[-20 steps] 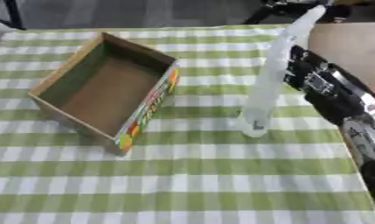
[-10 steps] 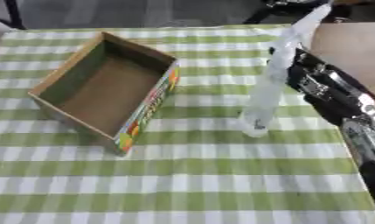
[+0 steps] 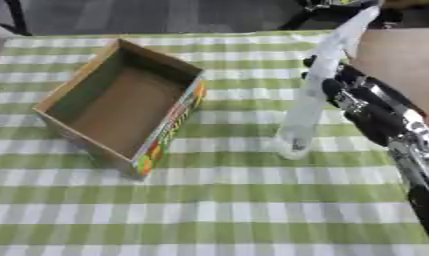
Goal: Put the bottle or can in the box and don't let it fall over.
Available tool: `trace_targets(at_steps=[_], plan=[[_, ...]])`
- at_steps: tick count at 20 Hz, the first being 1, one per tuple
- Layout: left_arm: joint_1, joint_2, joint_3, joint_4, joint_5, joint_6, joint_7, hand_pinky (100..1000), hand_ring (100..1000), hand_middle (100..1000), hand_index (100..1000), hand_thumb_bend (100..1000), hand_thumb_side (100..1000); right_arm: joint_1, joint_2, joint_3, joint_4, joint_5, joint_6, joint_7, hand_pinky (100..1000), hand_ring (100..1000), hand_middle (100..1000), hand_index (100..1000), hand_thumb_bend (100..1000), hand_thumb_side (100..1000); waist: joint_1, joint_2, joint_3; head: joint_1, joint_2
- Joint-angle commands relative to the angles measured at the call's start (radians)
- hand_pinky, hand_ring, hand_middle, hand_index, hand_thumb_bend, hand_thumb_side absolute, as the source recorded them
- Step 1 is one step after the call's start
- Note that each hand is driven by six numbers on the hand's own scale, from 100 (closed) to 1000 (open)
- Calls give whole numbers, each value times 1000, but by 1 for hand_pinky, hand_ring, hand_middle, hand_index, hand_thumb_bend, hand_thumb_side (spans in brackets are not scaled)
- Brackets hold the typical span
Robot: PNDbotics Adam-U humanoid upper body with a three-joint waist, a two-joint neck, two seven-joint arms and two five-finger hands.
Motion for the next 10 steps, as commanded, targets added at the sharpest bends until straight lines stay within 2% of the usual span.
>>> trace_targets(at_steps=[1,10], plan=[[-2,16,5,-12,0,0,-3,901,763,929,851,123,848,-13,-22,-2,-23,1,-1,3,936,1000,1000,1000,100,584,-2,-7,2,-1,-11],[-2,14,5,-12,0,0,-4,901,763,930,851,123,849,-18,-23,5,-32,3,1,8,937,1000,1000,1000,100,580,-3,-6,3,-3,-11]])
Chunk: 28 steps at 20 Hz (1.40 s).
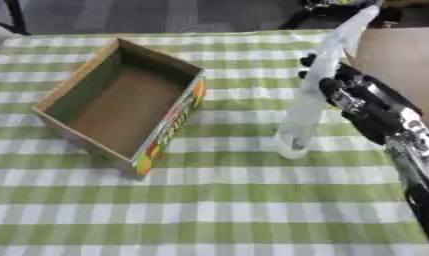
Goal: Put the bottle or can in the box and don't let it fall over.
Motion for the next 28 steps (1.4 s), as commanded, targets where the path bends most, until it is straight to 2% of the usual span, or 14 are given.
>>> trace_targets(at_steps=[1,28], plan=[[-2,15,5,-12,0,0,-3,901,763,930,851,123,848,-11,-22,-2,-26,4,-2,5,937,1000,1000,1000,100,579,-1,-9,2,-2,-10],[-5,13,3,-12,2,1,-10,903,763,930,851,122,847,-23,-10,34,-10,40,14,42,935,1000,1000,1000,100,568,0,-6,6,-4,-13]])
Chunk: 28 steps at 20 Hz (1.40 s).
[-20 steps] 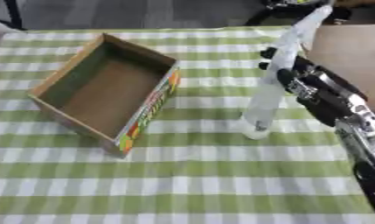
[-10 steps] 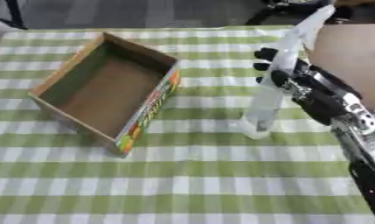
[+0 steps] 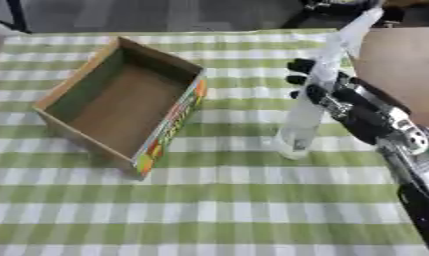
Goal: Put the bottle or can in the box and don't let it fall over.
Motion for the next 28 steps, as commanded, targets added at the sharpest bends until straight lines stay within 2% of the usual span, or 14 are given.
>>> trace_targets(at_steps=[1,16,28], plan=[[-6,13,3,-12,2,-2,-5,903,762,930,851,122,846,-5,-12,0,-6,10,-2,8,935,1000,1000,1000,100,568,1,-10,1,-3,-13],[-5,12,2,-12,1,-3,-7,904,762,929,851,121,847,-7,-6,14,30,44,6,33,935,1000,1000,1000,100,560,1,-6,2,-4,-18],[-5,10,0,-17,1,-4,-15,904,761,928,851,119,845,-18,-10,14,67,56,10,-3,931,1000,1000,1000,100,546,2,-4,3,-7,-22]])
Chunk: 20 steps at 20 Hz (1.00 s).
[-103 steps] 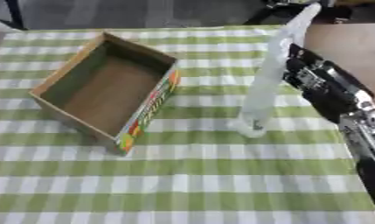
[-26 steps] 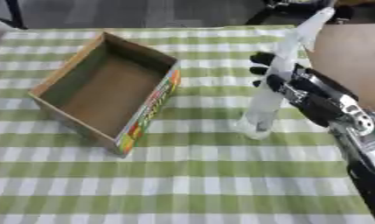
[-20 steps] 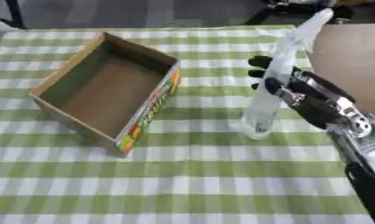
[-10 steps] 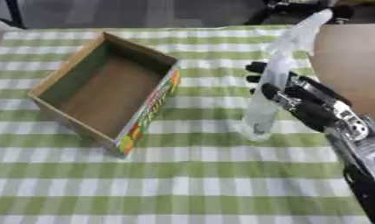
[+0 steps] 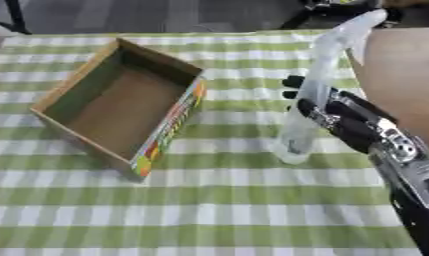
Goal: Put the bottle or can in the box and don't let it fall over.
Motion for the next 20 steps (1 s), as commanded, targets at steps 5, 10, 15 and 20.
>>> trace_targets(at_steps=[5,10,15,20], plan=[[-4,17,2,-15,1,-1,-4,904,760,928,851,120,846,-2,-17,-1,1,14,5,-1,930,1000,1000,1000,100,545,1,-10,1,-4,-14],[-3,16,2,-14,0,0,-6,904,760,928,851,119,846,5,-10,3,7,20,10,4,928,1000,1000,1000,100,546,1,-9,1,-3,-14],[-2,16,3,-14,0,-1,-6,904,760,928,851,118,845,14,-4,9,-3,26,6,13,927,1000,1000,1000,100,541,1,-9,1,-3,-15],[-1,15,3,-14,0,-1,-7,905,760,927,851,119,846,21,-1,10,-5,40,3,17,928,1000,1000,1000,100,537,0,-9,1,-1,-17]])
